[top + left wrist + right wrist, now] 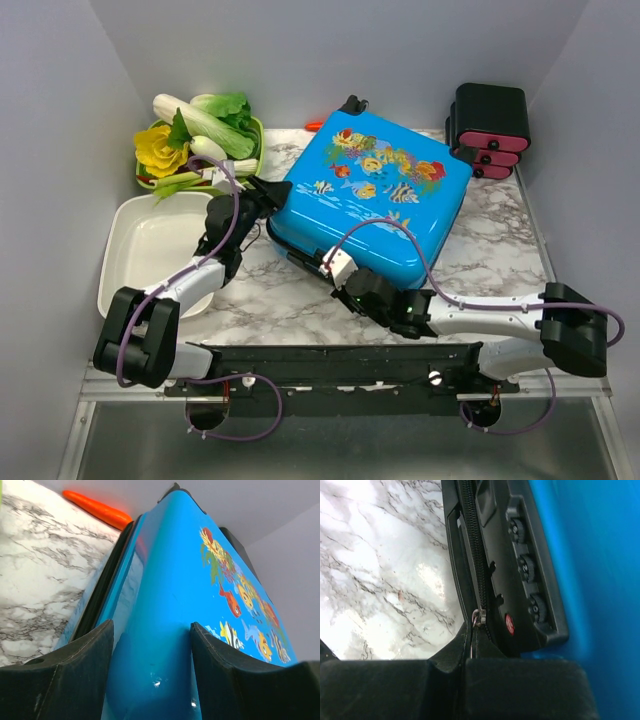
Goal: Open, take out, and arrange the luggage
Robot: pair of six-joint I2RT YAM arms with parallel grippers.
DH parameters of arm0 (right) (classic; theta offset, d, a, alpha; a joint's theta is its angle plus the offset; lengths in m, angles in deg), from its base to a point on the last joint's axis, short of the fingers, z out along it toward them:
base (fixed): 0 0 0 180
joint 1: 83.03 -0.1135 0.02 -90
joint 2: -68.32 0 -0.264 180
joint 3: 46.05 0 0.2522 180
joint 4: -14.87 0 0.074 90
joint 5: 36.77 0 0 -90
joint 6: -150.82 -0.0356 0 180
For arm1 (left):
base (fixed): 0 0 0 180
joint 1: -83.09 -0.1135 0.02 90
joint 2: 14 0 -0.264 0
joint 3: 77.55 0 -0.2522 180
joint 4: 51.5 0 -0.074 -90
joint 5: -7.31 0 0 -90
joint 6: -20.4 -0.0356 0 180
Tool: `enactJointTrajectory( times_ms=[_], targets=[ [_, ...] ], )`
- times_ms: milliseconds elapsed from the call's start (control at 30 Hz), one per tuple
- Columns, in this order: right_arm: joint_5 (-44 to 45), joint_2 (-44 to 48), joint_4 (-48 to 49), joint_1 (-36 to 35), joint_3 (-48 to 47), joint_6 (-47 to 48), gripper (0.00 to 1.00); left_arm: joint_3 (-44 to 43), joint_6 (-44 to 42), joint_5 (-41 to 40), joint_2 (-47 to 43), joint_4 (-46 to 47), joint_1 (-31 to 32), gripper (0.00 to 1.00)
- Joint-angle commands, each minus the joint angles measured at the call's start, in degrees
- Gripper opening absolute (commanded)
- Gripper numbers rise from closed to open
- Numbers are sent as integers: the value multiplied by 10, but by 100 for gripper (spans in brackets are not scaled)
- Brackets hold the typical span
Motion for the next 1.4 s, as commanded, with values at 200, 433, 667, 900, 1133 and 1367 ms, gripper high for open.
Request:
enactJointTrajectory(
  times_ms=[200,433,667,900,1133,1367],
  targets=[
    [-28,-86,247,-5,-169,63,1,37,61,255,-11,-149,107,65],
    [13,-25,252,-5,-138,-17,1,14,93,305,9,-74,108,65],
    [-40,-82,271,-5,-202,89,1,9,103,317,10,-60,111,64],
    [-142,-144,274,-5,-271,198,1,32,95,335,16,-51,112,64],
    [-162,-224,399,-5,-309,254,1,57,117,348,38,12,116,64],
    [-122,-270,460,-5,-371,318,1,70,132,352,43,53,115,63]
  ],
)
